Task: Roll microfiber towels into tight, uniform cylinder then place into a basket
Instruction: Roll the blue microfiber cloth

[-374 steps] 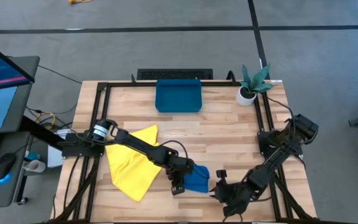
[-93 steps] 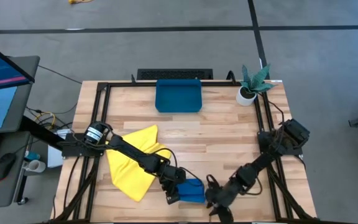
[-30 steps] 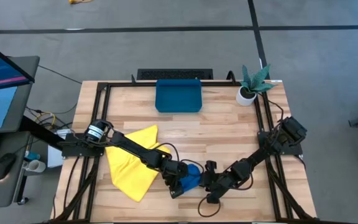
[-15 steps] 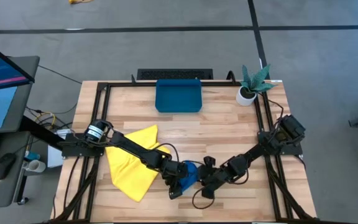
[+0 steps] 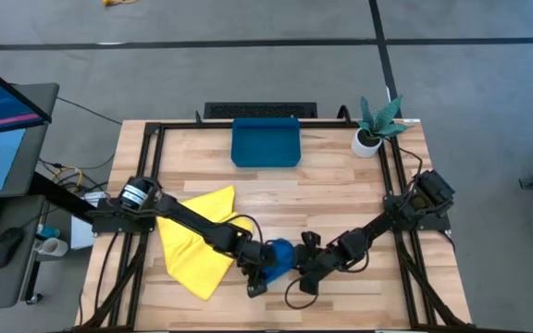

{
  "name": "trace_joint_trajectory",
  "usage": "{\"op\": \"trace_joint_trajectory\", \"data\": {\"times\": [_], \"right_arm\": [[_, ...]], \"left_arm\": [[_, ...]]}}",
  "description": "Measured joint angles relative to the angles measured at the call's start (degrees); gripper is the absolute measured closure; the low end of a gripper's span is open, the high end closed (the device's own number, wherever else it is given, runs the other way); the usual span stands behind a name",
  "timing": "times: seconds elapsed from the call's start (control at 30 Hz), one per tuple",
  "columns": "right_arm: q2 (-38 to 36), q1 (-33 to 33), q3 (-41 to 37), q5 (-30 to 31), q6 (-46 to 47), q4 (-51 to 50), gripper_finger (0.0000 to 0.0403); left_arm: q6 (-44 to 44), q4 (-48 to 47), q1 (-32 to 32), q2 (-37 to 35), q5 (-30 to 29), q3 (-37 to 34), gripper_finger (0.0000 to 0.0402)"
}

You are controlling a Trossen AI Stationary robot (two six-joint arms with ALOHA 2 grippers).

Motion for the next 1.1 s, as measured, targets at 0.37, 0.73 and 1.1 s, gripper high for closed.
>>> {"op": "trace_joint_trajectory", "data": {"times": [0.37, 0.73, 1.1], "right_arm": [[0.0, -0.4, 0.0, 0.0, 1.5, -0.3, 0.0282], [0.1, -0.4, -0.1, 0.0, 1.6, 0.2, 0.0282], [0.1, -0.7, -0.1, -0.2, 2.0, 0.4, 0.0282]], "left_arm": [[4.6, -2.3, -6.6, -3.4, -16.4, 0.0, 0.0297], [22.9, 9.6, -12.9, -2.1, -30.6, 0.1, 0.0297], [22.9, 9.9, -9.5, 1.0, -31.2, 0.0, 0.0297]]}}
